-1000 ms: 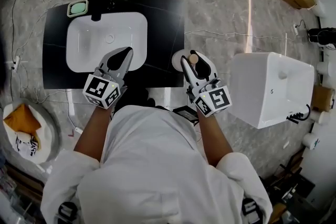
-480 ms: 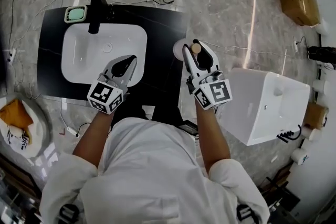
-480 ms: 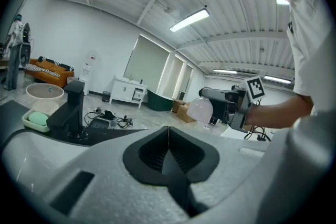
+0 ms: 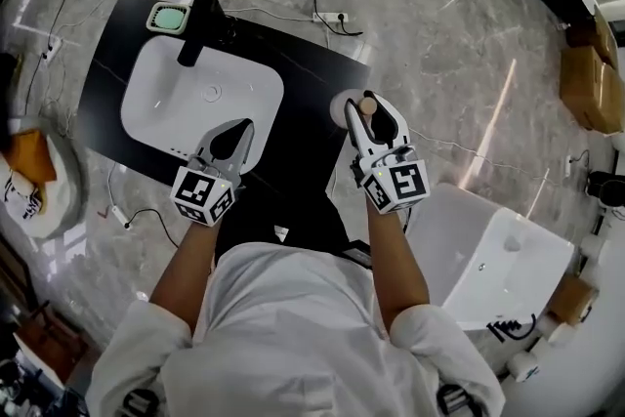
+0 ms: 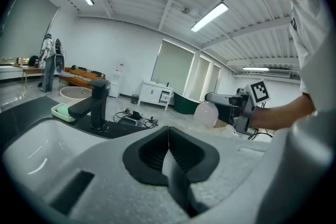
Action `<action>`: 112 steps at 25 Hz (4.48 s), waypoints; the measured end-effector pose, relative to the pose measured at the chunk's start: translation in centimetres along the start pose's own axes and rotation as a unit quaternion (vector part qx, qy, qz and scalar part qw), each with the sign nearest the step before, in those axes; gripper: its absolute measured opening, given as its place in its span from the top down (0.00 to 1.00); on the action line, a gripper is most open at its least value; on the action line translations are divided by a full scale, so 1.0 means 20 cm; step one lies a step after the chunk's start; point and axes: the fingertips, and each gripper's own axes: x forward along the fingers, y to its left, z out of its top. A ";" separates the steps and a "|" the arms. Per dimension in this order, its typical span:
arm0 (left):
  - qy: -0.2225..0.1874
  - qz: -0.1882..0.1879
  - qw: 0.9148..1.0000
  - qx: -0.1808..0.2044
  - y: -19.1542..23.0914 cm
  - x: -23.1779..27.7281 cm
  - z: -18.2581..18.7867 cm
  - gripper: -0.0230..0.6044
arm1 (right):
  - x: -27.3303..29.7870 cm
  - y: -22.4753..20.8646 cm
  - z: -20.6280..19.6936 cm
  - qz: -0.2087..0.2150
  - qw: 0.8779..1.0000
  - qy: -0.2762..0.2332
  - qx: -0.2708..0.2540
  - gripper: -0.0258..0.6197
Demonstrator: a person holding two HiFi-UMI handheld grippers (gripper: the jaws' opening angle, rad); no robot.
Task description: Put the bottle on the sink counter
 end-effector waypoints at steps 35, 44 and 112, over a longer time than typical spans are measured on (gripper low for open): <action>-0.027 0.032 0.999 0.021 0.15 0.57 -0.12 0.94 | 0.42 -0.47 -0.45 -0.054 0.998 0.010 -0.008 0.73; -0.021 0.043 0.999 0.017 0.19 0.56 -0.17 0.94 | 0.46 -0.49 -0.49 -0.054 0.998 0.008 -0.015 0.73; -0.091 -0.079 0.992 0.047 0.05 -0.41 0.35 0.94 | -0.30 0.67 0.50 -0.069 0.991 -0.101 -0.045 0.92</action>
